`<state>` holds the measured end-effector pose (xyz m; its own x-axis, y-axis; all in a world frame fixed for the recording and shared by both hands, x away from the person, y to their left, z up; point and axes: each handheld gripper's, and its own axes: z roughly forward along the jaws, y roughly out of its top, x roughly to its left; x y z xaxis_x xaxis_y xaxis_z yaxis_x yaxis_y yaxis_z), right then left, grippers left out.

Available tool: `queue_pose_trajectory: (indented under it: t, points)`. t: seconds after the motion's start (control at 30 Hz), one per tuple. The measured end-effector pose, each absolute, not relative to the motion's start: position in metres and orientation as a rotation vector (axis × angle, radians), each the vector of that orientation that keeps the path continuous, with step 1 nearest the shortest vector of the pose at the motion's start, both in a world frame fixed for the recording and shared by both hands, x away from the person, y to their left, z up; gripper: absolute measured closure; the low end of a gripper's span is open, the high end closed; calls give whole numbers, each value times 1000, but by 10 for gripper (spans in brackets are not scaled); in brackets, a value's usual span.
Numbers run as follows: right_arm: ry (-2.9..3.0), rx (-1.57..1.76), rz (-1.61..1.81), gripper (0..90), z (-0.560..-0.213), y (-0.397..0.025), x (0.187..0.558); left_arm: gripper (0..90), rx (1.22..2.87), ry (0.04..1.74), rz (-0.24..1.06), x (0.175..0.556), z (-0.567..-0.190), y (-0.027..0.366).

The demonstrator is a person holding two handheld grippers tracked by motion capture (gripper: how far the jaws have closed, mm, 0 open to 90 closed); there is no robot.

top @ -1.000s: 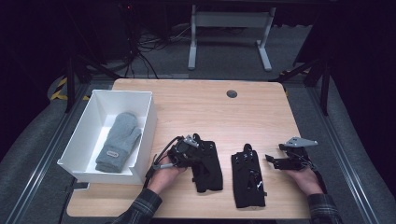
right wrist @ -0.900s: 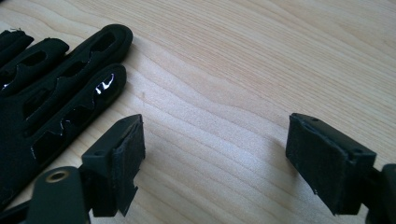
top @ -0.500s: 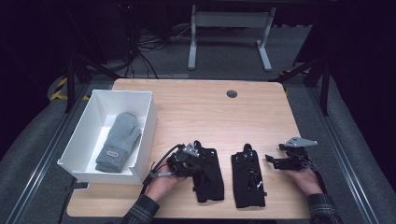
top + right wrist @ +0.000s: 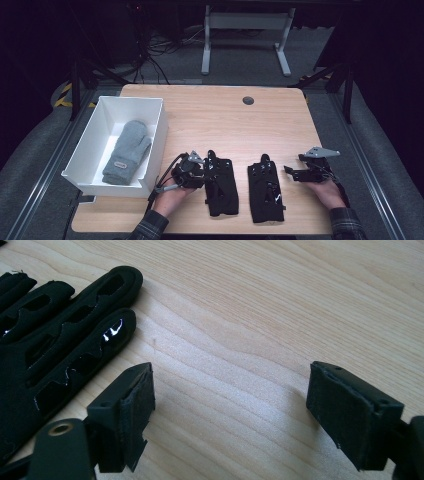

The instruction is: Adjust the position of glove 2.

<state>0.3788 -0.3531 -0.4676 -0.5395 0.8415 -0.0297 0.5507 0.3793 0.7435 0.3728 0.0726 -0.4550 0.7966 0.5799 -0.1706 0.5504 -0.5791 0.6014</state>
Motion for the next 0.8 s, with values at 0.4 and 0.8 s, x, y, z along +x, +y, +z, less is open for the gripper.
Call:
queue_pose_trajectory:
  t: [0.4, 0.8]
  points:
    - [2241, 1203, 977, 200, -468, -353, 379, 846, 2311, 841, 30, 378, -456, 71]
    - [2280, 1169, 999, 398, -464, -353, 375, 890, 2204, 869, -40, 384, -446, 75]
